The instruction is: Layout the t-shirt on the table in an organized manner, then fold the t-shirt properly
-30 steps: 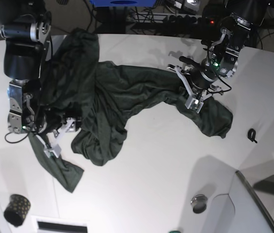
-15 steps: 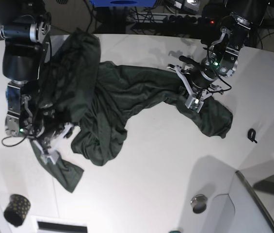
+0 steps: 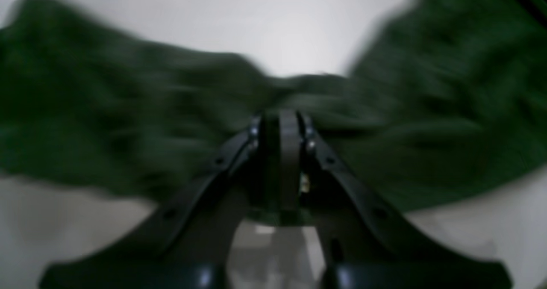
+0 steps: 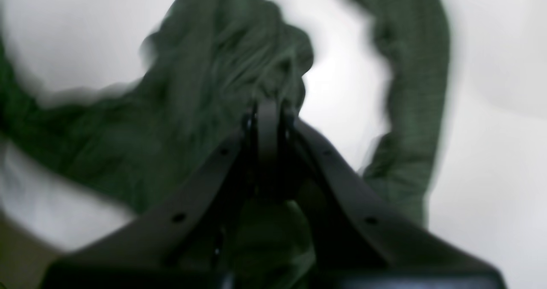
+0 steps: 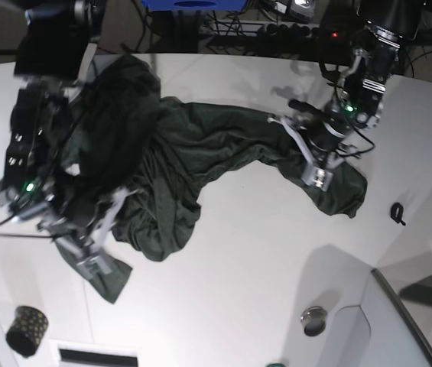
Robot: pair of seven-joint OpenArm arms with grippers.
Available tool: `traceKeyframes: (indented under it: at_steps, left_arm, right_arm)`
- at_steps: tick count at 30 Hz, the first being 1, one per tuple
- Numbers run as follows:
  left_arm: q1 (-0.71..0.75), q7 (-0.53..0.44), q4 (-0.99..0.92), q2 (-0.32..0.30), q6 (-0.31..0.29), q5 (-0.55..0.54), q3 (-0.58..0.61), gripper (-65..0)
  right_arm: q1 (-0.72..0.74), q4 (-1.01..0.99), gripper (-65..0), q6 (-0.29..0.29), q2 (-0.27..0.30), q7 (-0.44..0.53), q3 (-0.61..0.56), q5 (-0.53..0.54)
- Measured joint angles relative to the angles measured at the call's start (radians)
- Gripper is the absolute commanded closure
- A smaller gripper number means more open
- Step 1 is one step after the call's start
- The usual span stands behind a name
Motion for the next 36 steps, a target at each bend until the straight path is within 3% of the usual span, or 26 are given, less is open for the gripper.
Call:
traceKeyframes:
  at_steps: [2,7,9,13,16,18,22,23,25,27,29,32,36]
  left_arm:
    - [-0.001,0.000,0.002,-0.008,0.003,0.002,-0.053,-5.6]
    - [0.005,-0.001,0.039,-0.013,-0.005,0.002,-0.114,-5.6]
    - [0.011,-0.001,0.037,-0.025,-0.009,0.000,-0.116,-5.6]
    - [0.022,0.007,0.031,-0.042,0.006,0.004,-0.127,-5.6]
    - [0.020,0.003,0.030,-0.036,0.002,0.000,-0.121,-5.6]
    - [0.020,0.003,0.031,-0.028,-0.002,0.000,-0.116,-5.6]
    - [0.022,0.003,0.032,-0.033,0.000,0.001,-0.119,-5.6]
    - [0.021,0.004,0.032,-0.032,0.000,0.001,-0.118,-5.6]
    - [0.020,0.003,0.034,-0.027,-0.002,0.000,-0.111,-5.6]
    - [0.021,0.007,0.037,-0.019,0.007,0.005,-0.072,-5.6]
    - [0.019,0.005,0.041,-0.006,0.006,0.004,-0.008,-5.6]
    - [0.010,0.003,0.049,0.038,-0.003,-0.003,0.105,-5.6]
    - [-0.057,-0.010,0.003,0.119,-0.016,0.001,0.189,-5.6]
  right_arm:
    - [-0.067,0.100,-0.5,0.026,-0.027,-0.019,-0.066,0.004]
    - [-0.261,0.207,-0.5,0.036,-0.027,-0.023,-0.249,0.010]
    - [-0.315,0.196,-0.5,0.037,-0.023,-0.037,-0.292,0.072]
    - [-0.331,0.151,-0.5,0.036,0.027,0.040,-0.371,0.209]
    - [-0.290,0.051,-1.1,0.038,0.046,0.046,-0.380,0.205]
    - [-0.266,-0.023,-6.5,0.037,0.053,0.041,-0.380,0.196]
    - [-0.225,-0.017,-35.4,0.037,0.097,-0.052,-0.398,0.224]
    - [-0.222,0.024,-40.2,0.037,0.110,-0.082,-0.390,0.219]
    - [-0.226,0.139,-41.0,0.035,0.166,-0.060,-0.386,0.202]
    - [-0.238,0.208,-38.3,-0.008,0.198,0.006,-0.305,0.168]
    - [-0.255,0.200,-37.7,-0.072,0.198,0.042,-0.130,0.124]
    - [-0.256,0.130,-39.6,-0.084,0.211,0.055,0.118,0.111]
    - [-0.207,-0.056,-42.0,-0.080,0.199,0.120,0.322,0.124]
